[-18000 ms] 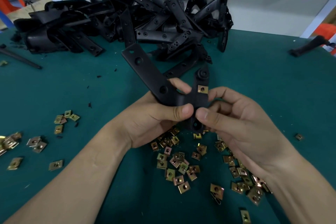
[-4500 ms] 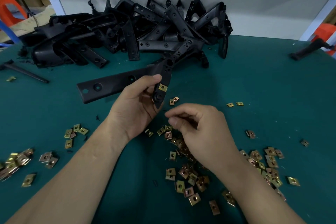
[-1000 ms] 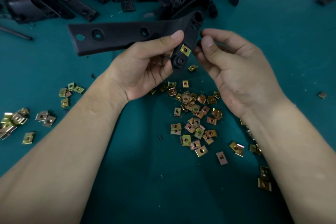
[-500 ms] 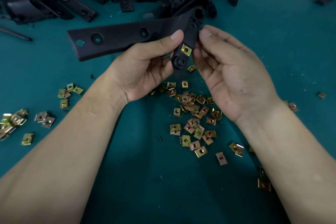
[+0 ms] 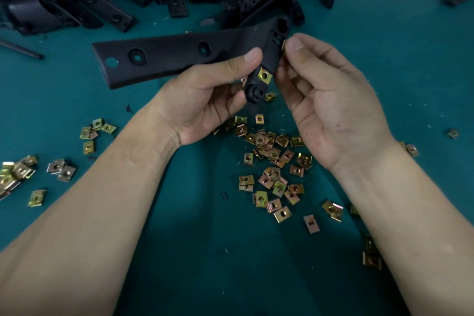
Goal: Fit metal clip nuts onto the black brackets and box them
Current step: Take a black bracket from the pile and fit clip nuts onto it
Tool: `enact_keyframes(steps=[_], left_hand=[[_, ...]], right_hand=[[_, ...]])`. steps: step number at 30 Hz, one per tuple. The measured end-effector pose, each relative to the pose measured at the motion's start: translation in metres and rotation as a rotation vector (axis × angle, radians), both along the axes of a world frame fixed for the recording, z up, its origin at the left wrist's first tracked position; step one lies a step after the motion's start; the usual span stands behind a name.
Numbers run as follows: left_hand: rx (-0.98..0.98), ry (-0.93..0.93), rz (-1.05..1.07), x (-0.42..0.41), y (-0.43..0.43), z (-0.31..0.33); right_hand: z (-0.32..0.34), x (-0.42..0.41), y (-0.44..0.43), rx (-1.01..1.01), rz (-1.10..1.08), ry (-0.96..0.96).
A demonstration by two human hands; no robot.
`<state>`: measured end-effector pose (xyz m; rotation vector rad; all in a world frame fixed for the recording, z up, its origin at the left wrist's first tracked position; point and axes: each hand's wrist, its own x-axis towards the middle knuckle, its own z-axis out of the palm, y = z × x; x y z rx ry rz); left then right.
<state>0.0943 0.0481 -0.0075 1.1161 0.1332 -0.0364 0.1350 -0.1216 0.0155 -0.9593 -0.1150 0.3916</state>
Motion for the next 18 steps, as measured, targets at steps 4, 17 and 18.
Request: enact_keyframes(steps=[4,17,18], left_hand=[[-0.038,-0.001,0.003,0.0003,0.0029,-0.001],[-0.08,0.009,0.004,-0.002,-0.0019,0.0027],[-0.075,0.006,0.0,-0.0017,-0.0012,0.0021]], right_hand=[[0.0013,-0.0005,0.0008,0.017,0.035,-0.005],[-0.0002,-0.0014,0.0011,0.026,0.011,-0.048],[-0.0005,-0.0014,0.0012,0.019,0.011,-0.053]])
